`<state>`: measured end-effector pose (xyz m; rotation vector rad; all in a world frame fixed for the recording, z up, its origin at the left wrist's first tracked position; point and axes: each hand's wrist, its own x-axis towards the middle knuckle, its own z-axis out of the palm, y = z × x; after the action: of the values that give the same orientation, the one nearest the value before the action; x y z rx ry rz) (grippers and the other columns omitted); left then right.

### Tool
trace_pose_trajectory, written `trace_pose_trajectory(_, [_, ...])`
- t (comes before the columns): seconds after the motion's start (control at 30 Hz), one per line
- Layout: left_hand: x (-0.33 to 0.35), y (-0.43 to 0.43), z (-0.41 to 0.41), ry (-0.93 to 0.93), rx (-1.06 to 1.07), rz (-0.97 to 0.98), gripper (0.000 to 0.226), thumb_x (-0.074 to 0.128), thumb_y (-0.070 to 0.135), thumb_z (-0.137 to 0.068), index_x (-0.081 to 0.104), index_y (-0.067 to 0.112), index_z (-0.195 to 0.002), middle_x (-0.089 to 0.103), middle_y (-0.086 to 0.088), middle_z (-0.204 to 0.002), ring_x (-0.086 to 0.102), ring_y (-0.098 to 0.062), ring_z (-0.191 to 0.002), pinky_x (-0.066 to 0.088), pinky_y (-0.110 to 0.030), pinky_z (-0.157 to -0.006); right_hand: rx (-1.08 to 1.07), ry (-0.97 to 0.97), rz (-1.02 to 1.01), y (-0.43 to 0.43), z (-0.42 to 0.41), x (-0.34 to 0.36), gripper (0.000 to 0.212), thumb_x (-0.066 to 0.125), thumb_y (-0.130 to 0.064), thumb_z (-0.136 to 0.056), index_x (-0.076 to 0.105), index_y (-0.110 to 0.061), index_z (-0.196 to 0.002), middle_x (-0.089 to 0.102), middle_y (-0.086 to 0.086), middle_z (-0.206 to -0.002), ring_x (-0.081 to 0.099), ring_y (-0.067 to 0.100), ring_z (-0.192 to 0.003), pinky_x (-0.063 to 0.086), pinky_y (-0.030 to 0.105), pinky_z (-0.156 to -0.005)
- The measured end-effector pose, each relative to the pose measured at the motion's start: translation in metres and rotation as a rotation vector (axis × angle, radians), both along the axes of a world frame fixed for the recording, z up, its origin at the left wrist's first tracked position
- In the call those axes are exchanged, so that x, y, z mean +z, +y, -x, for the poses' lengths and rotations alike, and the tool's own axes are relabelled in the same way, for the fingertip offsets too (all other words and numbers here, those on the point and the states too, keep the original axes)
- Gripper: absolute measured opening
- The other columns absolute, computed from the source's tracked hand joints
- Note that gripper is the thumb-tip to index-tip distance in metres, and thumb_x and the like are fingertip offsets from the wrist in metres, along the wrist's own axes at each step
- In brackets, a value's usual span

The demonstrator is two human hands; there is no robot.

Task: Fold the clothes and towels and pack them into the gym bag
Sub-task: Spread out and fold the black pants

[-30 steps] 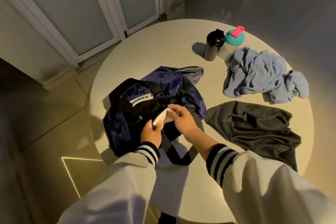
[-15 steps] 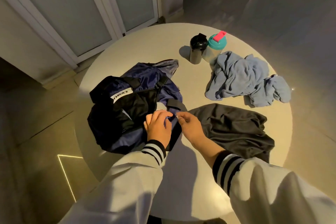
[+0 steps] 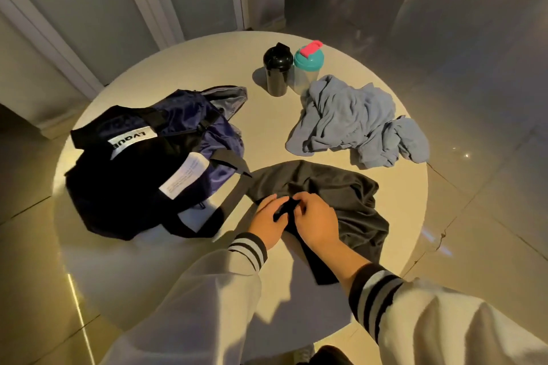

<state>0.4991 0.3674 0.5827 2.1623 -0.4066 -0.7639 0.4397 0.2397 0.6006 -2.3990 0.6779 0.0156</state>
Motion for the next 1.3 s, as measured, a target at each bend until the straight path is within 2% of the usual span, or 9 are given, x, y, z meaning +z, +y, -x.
trace_pose_trajectory(0.13, [-0.059,0.010,0.029,-0.354,-0.151,-0.239,0.050,0.055,0.040,-0.096,0.043,0.043,-0.145,0.020,0.015,-0.162,0.015,-0.013,-0.146,0.013,-0.032,-0.120,0.025,-0.072,0.054,-0.006,0.022,-0.046,0.031,0.054,-0.023,-0.098,0.062,-0.020,-0.128,0.061,0.005,-0.119,0.059,0.026,-0.108,0.049,0.043,-0.091])
trace_pose_trajectory(0.3, [-0.099,0.015,0.036,-0.709,-0.002,0.036,0.024,0.064,0.037,-0.089,0.073,0.024,-0.107,0.066,0.001,-0.126,0.058,-0.020,-0.114,0.050,-0.045,-0.097,0.078,-0.343,0.140,-0.005,0.046,-0.093,0.031,0.047,-0.026,-0.098,0.067,-0.018,-0.120,0.064,-0.002,-0.119,0.057,0.015,-0.108,0.042,0.029,-0.099])
trace_pose_trajectory(0.43, [-0.099,0.017,0.036,-0.790,0.025,0.117,0.024,0.062,0.038,-0.094,0.074,0.019,-0.104,0.072,0.003,-0.109,0.064,-0.018,-0.108,0.052,-0.048,-0.096,0.090,-0.439,0.126,-0.004,0.048,-0.100,0.026,0.050,-0.024,-0.098,0.070,-0.020,-0.115,0.068,-0.004,-0.111,0.060,0.012,-0.100,0.046,0.030,-0.094])
trace_pose_trajectory(0.63, [-0.079,0.026,0.060,-0.809,0.136,0.038,0.028,0.044,0.031,-0.105,0.072,0.025,-0.107,0.068,0.016,-0.102,0.050,0.000,-0.098,0.016,-0.030,-0.119,0.209,-0.556,0.206,0.008,0.075,-0.110,0.030,0.045,-0.030,-0.104,0.064,-0.022,-0.125,0.067,-0.004,-0.113,0.061,0.014,-0.099,0.049,0.031,-0.093])
trace_pose_trajectory(0.8, [-0.069,0.046,0.119,-0.736,0.206,0.095,0.024,0.046,0.033,-0.104,0.068,0.023,-0.102,0.065,0.008,-0.095,0.056,-0.013,-0.097,0.045,-0.042,-0.101,0.213,-0.612,0.352,0.015,0.120,-0.107,0.032,0.045,-0.036,-0.103,0.066,-0.021,-0.124,0.067,-0.004,-0.115,0.060,0.016,-0.104,0.048,0.037,-0.097])
trace_pose_trajectory(0.9, [-0.068,0.067,0.142,-0.681,0.397,0.176,0.024,0.045,0.038,-0.104,0.065,0.025,-0.105,0.064,0.007,-0.099,0.060,-0.015,-0.097,0.052,-0.043,-0.095,0.090,-0.597,0.534,0.011,0.146,-0.104,0.036,0.047,-0.040,-0.102,0.064,-0.022,-0.128,0.062,-0.002,-0.125,0.053,0.021,-0.121,0.039,0.043,-0.107])
trace_pose_trajectory(1.07, [-0.075,0.092,0.174,-0.624,0.396,0.149,0.017,0.046,0.037,-0.103,0.061,0.030,-0.100,0.060,0.007,-0.100,0.061,-0.017,-0.098,0.053,-0.037,-0.089,0.156,-0.248,0.312,0.018,0.168,-0.106,0.054,0.037,-0.050,-0.103,0.037,-0.027,-0.152,0.033,0.008,-0.159,0.025,0.028,-0.148,0.021,0.048,-0.121])
trace_pose_trajectory(1.2, [-0.082,0.094,0.185,-0.687,0.226,0.121,0.031,0.052,0.023,-0.100,0.061,0.034,-0.127,0.041,0.010,-0.147,0.036,-0.009,-0.133,0.036,-0.034,-0.113,0.236,-0.359,0.277,0.035,0.176,-0.110,0.045,0.046,-0.037,-0.103,0.046,-0.025,-0.147,0.046,0.004,-0.144,0.039,0.026,-0.135,0.034,0.039,-0.112])
trace_pose_trajectory(1.3, [-0.080,0.091,0.189,-0.716,0.122,0.063,0.041,0.047,0.043,-0.101,0.051,0.038,-0.141,0.027,0.013,-0.161,0.025,-0.015,-0.145,0.028,-0.040,-0.119,0.321,-0.417,0.171,0.034,0.181,-0.106,0.038,0.053,-0.016,-0.100,0.060,-0.024,-0.136,0.057,0.002,-0.125,0.051,0.020,-0.118,0.041,0.028,-0.099])
